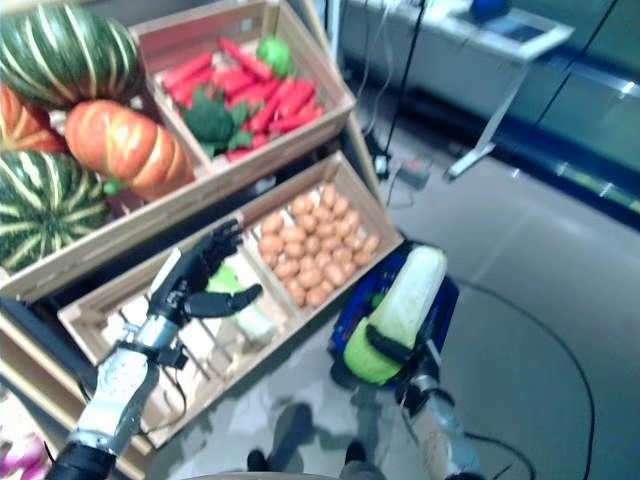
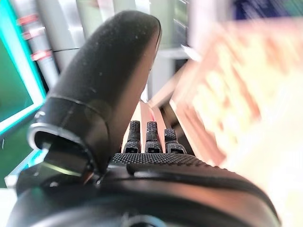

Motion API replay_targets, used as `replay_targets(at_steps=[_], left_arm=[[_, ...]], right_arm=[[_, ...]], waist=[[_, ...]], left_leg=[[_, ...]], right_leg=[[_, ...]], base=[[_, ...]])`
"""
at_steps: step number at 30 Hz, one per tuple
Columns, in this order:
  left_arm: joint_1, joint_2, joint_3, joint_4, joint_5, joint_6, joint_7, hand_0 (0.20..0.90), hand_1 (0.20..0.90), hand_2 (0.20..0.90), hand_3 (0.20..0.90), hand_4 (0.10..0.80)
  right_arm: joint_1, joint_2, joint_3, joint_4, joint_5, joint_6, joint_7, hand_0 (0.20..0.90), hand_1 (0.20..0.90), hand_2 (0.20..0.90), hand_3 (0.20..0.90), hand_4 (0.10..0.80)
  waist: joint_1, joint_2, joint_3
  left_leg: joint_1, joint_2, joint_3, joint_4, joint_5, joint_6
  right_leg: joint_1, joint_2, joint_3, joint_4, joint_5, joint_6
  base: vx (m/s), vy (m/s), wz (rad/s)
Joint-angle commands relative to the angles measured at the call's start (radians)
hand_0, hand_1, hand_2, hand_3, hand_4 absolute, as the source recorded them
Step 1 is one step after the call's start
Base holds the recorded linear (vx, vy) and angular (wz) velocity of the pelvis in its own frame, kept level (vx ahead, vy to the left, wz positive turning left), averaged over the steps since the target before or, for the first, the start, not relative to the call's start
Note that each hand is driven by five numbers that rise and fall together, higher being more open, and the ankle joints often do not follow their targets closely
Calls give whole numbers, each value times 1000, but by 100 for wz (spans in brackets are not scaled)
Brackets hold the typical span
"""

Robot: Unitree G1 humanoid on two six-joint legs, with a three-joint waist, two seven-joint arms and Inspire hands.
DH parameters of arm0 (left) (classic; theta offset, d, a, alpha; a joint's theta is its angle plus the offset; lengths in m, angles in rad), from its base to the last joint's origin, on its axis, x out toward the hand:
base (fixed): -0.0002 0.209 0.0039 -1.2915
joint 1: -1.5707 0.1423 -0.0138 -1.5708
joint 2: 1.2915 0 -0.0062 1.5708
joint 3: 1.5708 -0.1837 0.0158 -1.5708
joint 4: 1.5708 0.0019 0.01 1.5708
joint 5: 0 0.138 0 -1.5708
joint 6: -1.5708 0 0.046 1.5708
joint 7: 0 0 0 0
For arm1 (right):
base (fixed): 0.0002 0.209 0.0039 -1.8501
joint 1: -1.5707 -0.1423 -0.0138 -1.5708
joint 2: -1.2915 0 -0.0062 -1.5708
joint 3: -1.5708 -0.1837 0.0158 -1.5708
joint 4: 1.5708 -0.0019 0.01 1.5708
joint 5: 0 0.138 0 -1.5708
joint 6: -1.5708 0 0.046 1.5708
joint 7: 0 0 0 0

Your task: Put vegetables into the basket

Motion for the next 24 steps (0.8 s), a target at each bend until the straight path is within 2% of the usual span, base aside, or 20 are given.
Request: replay_targets(at_steps=[1, 5, 8, 12, 17, 22, 24], left_arm=[[-247, 117, 21, -25, 254, -117, 300, 900, 900, 900, 900, 800], [-352, 190, -33, 21, 404, -57, 415, 900, 900, 900, 900, 800], [-453, 272, -95, 72, 483, -1, 430, 900, 900, 900, 900, 800], [-536, 339, -146, 107, 469, 16, 423, 900, 900, 900, 900, 800], [-651, 418, -205, 178, 497, 32, 462, 900, 900, 900, 900, 800], [-692, 455, -224, 216, 515, 33, 517, 900, 900, 900, 900, 800], [-729, 474, -247, 246, 569, 31, 555, 900, 900, 900, 900, 800]], right_arm=[[-300, -103, -86, -5, -2, -153, -52, 300, 300, 300, 300, 400], [-441, -180, -59, 151, 64, -137, -66, 300, 300, 300, 300, 400], [-569, -262, -37, 335, 112, -84, -37, 300, 300, 300, 300, 400], [-683, -329, -8, 472, 120, -43, -1, 300, 300, 300, 300, 400], [-824, -403, 43, 586, 135, 41, 33, 300, 300, 300, 300, 400], [-910, -451, 59, 662, 165, 65, 51, 300, 300, 300, 300, 400], [-960, -474, 72, 695, 173, 70, 59, 300, 300, 300, 300, 400]], waist=[[14, 4, 152], [22, 13, 210], [34, 26, 242], [48, 37, 265], [55, 39, 276], [56, 58, 279], [54, 70, 284]], left_leg=[[-93, -10, -24, 213, -164, -13], [-230, 11, -34, 398, -212, -27], [-340, 29, -44, 531, -258, -18], [-434, 38, -51, 649, -301, 3], [-605, 50, -67, 869, -386, 31], [-715, 58, -74, 994, -435, 35], [-774, 64, -75, 1056, -457, 35]], right_leg=[[-86, -14, -57, 210, -132, -71], [-207, -40, -68, 375, -181, -87], [-319, -81, -90, 542, -241, -102], [-430, -131, -97, 707, -294, -118], [-621, -203, -71, 965, -381, -135], [-750, -229, -31, 1100, -429, -143], [-816, -240, -10, 1167, -449, -146]], base=[[-308, -12, 18], [-184, -13, 4], [-163, -6, 5], [-90, 2, 19], [-67, 22, 15], [-31, 41, 4], [-31, 33, 2]])
